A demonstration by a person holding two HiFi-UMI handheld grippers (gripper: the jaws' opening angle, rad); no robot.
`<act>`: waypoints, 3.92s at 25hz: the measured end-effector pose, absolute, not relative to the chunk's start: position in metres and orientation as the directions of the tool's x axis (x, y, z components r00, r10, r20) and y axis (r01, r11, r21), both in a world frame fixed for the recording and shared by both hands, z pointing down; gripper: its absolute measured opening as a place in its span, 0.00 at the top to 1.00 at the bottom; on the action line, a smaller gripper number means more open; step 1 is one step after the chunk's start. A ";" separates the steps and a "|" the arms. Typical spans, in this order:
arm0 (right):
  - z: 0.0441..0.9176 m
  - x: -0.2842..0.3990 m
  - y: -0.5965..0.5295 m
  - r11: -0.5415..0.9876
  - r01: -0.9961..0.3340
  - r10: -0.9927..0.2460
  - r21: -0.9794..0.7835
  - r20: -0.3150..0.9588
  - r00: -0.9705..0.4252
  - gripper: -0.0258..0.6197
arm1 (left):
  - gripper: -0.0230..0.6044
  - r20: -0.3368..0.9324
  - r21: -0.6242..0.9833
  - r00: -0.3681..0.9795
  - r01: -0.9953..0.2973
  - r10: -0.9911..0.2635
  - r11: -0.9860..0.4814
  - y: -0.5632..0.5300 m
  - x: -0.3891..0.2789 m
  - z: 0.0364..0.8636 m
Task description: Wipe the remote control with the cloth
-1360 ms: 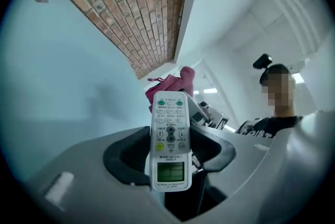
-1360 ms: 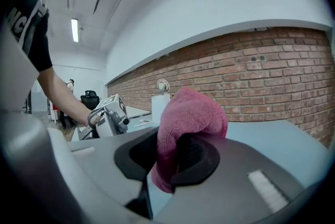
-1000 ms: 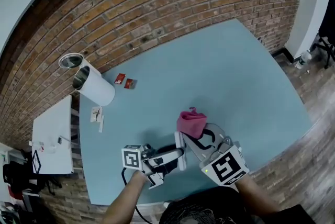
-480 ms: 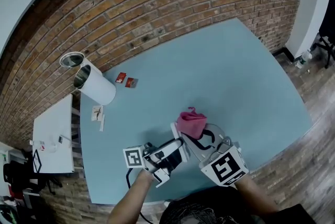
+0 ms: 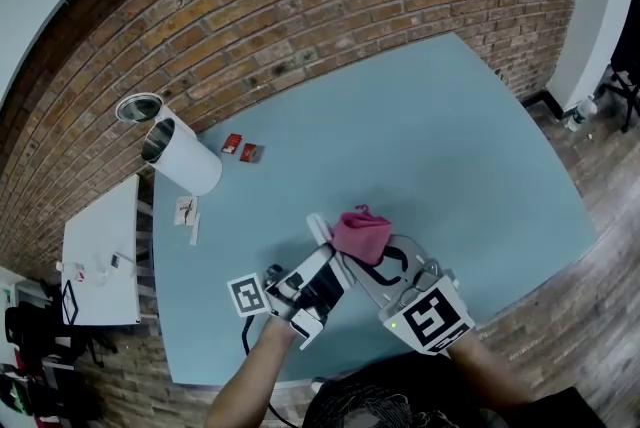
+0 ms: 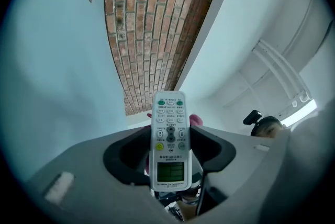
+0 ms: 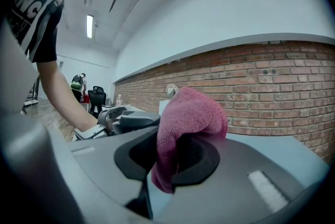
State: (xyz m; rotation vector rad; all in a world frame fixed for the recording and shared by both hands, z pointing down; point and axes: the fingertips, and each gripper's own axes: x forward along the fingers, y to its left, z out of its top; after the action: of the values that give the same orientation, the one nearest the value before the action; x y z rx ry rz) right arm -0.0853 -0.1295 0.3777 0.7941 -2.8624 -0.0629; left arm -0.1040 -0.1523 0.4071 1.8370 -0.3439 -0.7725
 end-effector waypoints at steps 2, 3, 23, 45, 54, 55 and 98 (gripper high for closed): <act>0.377 -0.086 -0.128 0.861 -0.503 -0.509 0.079 0.149 -0.848 0.86 | 0.58 -0.353 0.911 0.719 0.120 -0.598 -0.394 -0.157 -0.110 0.406; 0.377 -0.086 -0.127 0.863 -0.500 -0.505 0.074 0.145 -0.850 0.86 | 0.58 -0.357 0.911 0.708 0.118 -0.609 -0.396 -0.158 -0.112 0.405; 0.384 -0.095 -0.117 0.877 -0.480 -0.473 -0.035 0.114 -0.873 0.86 | 0.58 -0.348 0.932 0.412 0.059 -0.842 -0.357 -0.192 -0.171 0.398; 0.369 -0.088 -0.122 0.872 -0.478 -0.476 -0.109 0.038 -0.878 0.86 | 0.58 0.004 0.825 0.655 -0.430 -0.756 -0.368 -0.176 -0.134 0.439; 0.369 -0.078 -0.129 0.859 -0.502 -0.502 -0.105 0.029 -0.864 0.86 | 0.58 0.073 0.728 0.701 -0.524 -0.710 -0.442 -0.172 -0.128 0.439; 0.369 -0.076 -0.130 0.858 -0.504 -0.504 -0.100 0.029 -0.863 0.86 | 0.58 0.084 0.719 0.706 -0.531 -0.703 -0.448 -0.171 -0.127 0.440; 0.340 -0.042 -0.155 0.812 -0.557 -0.572 -0.173 -0.046 -0.819 0.86 | 0.58 0.456 -0.001 0.744 -0.549 -0.488 -0.836 -0.108 -0.082 0.461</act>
State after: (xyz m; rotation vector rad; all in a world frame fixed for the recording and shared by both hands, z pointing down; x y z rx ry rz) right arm -0.0415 -0.1554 0.3402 0.9623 -3.0815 0.2457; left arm -0.0821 -0.1077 0.4606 2.8077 -0.8392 0.6787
